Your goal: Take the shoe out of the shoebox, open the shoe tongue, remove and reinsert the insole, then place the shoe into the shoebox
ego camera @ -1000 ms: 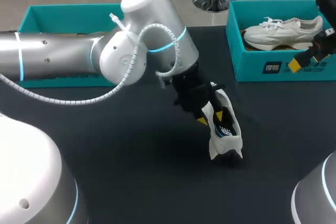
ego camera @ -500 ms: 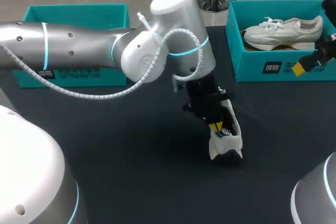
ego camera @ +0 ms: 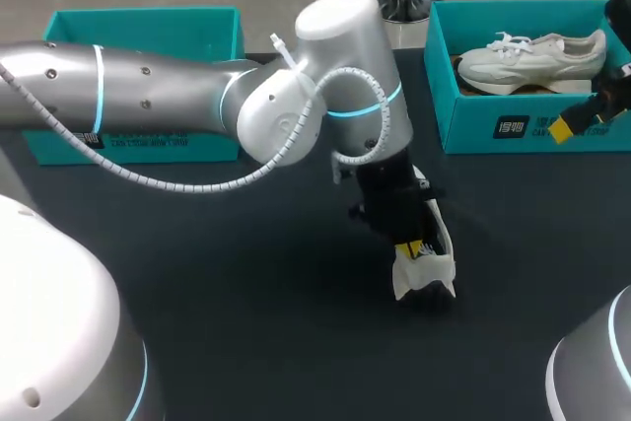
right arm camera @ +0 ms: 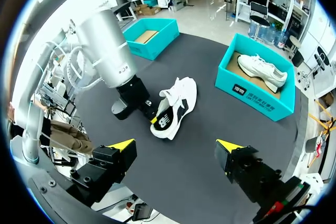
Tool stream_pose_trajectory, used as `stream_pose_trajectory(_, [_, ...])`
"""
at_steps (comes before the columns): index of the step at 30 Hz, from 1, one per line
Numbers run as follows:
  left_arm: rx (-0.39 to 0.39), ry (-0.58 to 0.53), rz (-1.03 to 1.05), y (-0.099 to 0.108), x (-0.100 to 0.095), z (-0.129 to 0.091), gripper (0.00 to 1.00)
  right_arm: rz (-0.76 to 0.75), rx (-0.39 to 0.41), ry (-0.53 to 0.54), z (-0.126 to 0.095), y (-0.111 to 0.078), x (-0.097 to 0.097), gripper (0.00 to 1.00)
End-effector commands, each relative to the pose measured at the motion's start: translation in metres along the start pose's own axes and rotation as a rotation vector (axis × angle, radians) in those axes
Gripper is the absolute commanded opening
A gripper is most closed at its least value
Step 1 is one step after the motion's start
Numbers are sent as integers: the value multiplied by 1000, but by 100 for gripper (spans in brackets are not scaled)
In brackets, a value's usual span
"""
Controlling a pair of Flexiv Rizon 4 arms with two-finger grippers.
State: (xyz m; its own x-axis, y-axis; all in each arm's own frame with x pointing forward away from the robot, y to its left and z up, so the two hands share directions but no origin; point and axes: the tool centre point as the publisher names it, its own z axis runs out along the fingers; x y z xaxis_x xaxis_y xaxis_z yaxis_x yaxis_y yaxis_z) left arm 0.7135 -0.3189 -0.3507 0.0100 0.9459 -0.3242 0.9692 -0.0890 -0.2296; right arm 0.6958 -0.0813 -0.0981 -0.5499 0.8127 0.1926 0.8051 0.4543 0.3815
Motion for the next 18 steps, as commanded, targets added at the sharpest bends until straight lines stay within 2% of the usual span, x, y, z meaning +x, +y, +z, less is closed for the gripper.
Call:
stream_pose_trajectory(1, [-8, 3, -2, 4, -5, 10, 0, 1, 6, 0, 1, 3, -1, 100])
stream_pose_trajectory(13, [-22, 14, 19, 5, -10, 3, 0, 1, 6, 0, 1, 3, -1, 100])
stream_pose_trajectory(18, [-26, 24, 22, 6, -9, 9, 0, 1, 6, 0, 1, 3, -1, 100])
